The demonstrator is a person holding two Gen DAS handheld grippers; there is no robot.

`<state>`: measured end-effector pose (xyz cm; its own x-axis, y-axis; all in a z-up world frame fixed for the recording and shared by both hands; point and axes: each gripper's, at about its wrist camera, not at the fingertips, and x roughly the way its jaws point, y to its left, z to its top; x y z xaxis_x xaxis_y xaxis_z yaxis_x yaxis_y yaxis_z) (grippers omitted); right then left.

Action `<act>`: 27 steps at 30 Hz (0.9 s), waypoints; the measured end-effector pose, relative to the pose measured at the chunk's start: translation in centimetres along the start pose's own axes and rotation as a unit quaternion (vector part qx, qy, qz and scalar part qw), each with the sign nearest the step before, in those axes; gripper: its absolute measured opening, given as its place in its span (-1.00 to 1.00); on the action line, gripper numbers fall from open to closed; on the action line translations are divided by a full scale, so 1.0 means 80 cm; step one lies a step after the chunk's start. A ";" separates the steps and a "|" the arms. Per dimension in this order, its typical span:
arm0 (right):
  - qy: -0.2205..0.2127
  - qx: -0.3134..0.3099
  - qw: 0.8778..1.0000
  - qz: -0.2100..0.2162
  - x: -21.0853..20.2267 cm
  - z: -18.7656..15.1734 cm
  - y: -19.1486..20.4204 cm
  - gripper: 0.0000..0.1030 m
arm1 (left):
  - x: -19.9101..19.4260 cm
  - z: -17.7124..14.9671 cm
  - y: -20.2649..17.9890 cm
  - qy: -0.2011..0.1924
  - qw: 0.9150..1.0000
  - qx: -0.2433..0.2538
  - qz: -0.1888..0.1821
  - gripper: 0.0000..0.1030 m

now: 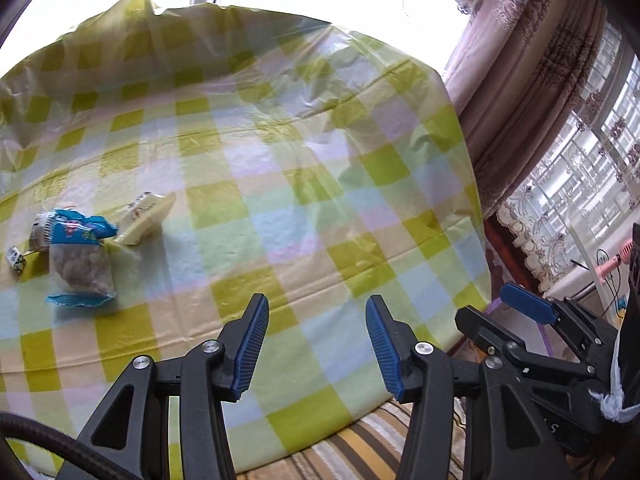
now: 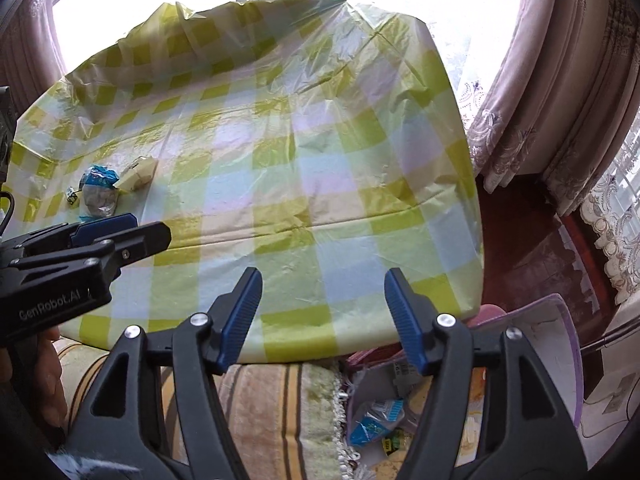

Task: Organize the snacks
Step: 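Move both grippers back over the remaining snacks on the table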

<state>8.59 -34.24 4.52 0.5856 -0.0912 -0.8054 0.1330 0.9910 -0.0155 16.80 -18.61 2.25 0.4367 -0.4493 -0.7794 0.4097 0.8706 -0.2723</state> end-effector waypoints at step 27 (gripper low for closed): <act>-0.050 -0.056 0.995 0.069 0.058 0.094 0.171 0.66 | 0.029 0.015 0.202 -0.018 0.989 -0.088 0.119 0.45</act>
<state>19.19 -21.88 5.01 0.6697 0.0417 -0.7415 -0.0404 0.9990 0.0197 25.38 -5.81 -3.26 0.5345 -0.2307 -0.8130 0.1469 0.9727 -0.1795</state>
